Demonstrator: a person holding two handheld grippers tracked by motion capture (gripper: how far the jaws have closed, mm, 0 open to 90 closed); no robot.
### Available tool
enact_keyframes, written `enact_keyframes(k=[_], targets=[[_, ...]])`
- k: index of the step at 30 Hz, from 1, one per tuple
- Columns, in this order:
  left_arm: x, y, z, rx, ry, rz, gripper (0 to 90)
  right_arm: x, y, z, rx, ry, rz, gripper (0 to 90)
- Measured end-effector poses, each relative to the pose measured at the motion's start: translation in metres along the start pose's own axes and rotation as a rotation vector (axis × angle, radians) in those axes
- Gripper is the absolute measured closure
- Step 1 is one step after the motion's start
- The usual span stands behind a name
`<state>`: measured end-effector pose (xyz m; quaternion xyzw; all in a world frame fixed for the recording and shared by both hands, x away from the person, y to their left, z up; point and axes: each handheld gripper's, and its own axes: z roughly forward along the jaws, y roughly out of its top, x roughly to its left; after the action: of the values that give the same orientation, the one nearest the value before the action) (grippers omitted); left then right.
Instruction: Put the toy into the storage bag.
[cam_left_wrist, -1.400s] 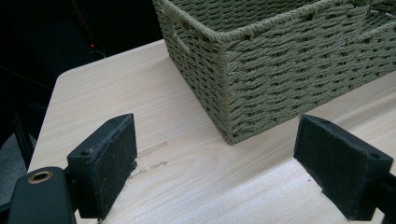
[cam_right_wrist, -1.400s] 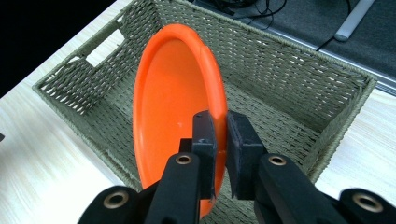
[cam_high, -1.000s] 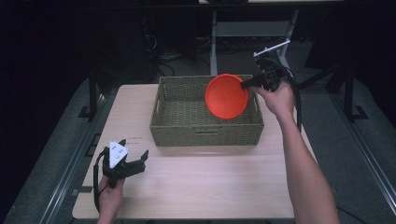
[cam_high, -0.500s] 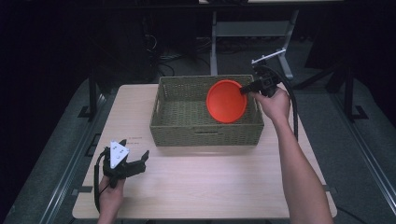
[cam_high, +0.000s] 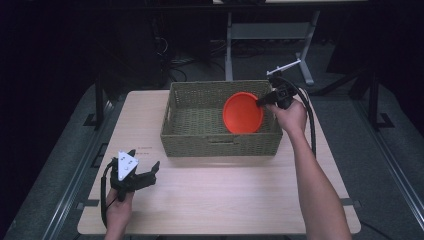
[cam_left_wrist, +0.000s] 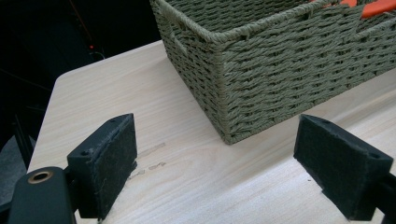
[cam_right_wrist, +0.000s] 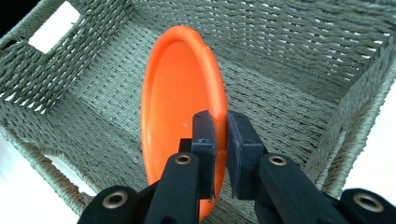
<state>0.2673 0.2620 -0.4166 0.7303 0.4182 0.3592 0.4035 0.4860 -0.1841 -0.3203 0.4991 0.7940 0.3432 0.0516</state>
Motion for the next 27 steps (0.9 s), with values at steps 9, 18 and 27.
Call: enact_keyframes(k=[9,18,27], targets=[[0.0,0.0,0.0,-0.001,0.001,-0.002,12.8,-0.003,-0.009,0.015,0.037,-0.001,0.012,81.8],[0.001,0.0,0.0,-0.002,0.003,-0.004,12.8,0.002,-0.009,0.028,0.091,-0.01,-0.003,80.9],[0.0,0.0,0.0,-0.002,0.002,-0.002,12.8,-0.001,-0.009,0.029,0.095,0.008,0.028,79.1]])
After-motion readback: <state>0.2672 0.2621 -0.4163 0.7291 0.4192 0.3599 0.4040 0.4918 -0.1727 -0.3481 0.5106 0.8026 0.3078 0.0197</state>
